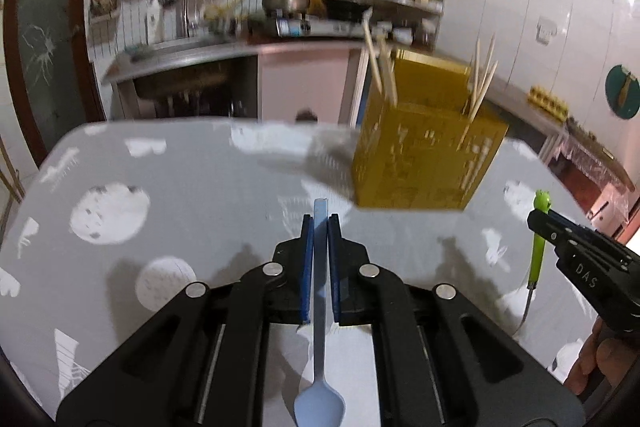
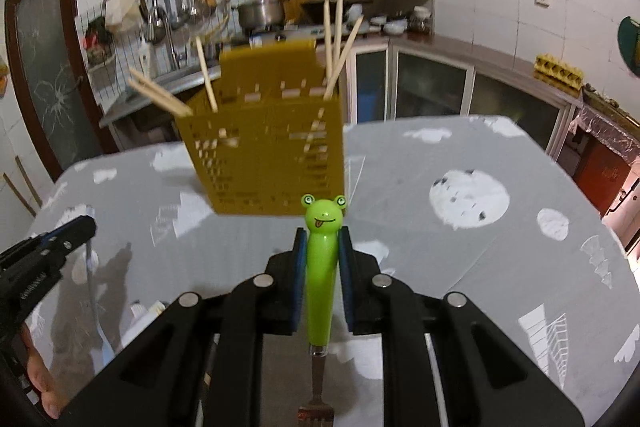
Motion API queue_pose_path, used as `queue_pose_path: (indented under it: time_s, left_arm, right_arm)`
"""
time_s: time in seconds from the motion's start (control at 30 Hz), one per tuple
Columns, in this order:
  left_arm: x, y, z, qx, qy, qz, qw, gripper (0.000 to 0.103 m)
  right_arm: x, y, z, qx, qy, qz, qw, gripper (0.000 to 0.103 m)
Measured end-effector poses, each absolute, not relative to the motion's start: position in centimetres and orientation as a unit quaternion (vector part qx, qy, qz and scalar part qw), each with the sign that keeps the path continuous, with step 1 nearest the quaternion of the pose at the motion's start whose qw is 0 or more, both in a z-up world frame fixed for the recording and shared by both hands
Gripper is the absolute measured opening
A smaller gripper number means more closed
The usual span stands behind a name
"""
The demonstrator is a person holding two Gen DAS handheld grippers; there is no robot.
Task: Organize utensils
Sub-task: 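Lift the blue spoon and frog fork and lower them into the holder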
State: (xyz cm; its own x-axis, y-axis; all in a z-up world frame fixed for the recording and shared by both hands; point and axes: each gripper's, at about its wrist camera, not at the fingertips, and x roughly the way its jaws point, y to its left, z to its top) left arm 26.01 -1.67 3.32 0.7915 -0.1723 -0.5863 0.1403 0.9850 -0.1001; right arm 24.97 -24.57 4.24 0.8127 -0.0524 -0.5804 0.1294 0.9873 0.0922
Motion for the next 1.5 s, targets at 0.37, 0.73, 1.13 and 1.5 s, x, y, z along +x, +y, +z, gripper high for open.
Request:
queue_pose_path:
  time_s: [0.37,0.73,1.13,1.5]
  left_arm:
    - [24.3,-2.0,7.7,-0.02,0.237,-0.089,0.967,0.006]
    - [25.7,-2.4,9.9,-0.025,0.213,-0.094,0.972,0.006]
    - [26.0,-3.9,12.7,-0.019,0.186,-0.107,0.977,0.006]
    - [27.1,-5.7,18.2,-0.027,0.14,-0.132,0.981,0.006]
  right_arm:
    - [23.5,-25.3,7.3,0.071,0.229,-0.055,0.969,0.016]
    - [24.5,-26.2,8.8,0.064,0.208,-0.062,0.974,0.016]
    - [24.9,-26.7,11.5,0.053,0.186,-0.063,0.979,0.016]
    - [26.6,-27.4,19.2,0.053,0.126,-0.058,0.989,0.016]
